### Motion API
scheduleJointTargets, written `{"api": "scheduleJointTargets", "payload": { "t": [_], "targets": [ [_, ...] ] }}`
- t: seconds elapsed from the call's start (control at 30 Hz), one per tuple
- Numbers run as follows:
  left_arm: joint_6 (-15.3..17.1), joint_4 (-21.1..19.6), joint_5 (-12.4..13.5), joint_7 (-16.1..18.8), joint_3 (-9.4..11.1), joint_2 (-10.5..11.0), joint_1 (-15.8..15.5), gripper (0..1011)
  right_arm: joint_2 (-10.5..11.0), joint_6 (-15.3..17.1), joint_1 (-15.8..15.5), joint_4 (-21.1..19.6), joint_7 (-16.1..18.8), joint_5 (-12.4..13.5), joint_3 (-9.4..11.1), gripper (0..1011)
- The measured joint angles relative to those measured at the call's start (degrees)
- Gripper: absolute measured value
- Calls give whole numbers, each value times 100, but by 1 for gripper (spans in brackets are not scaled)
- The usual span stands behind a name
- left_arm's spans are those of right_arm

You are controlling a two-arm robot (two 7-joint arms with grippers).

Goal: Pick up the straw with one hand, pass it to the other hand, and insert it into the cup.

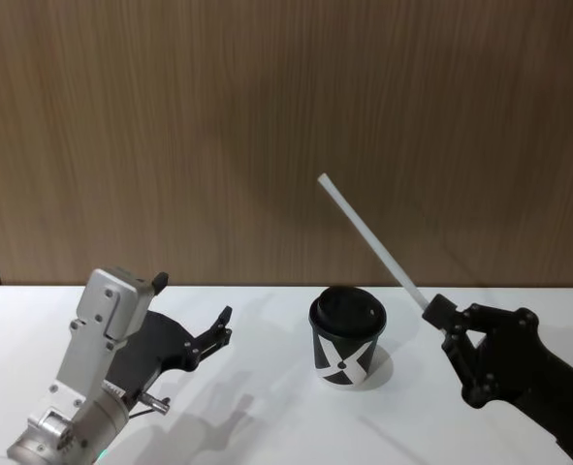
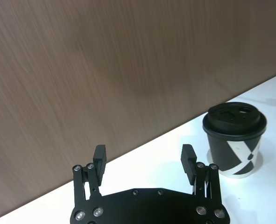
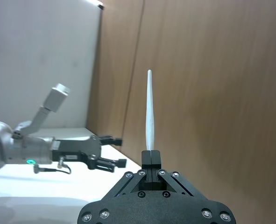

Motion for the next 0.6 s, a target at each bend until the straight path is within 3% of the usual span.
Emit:
{"api": "scheduleJointTargets", "payload": {
  "t": [0.3,0.53,0.6],
  "targets": [
    [287,-198,-490,-473,-134,70,4,1003,14,-1,167,31,287,196,-164,0],
    [630,-414,-1061,-965,-297,146,11,1003,18,-1,230,44,397,272,-225,0],
    [807,-510,-1353,-1194,-373,185,11,1003,19,-1,246,47,422,290,-239,0]
  ]
}}
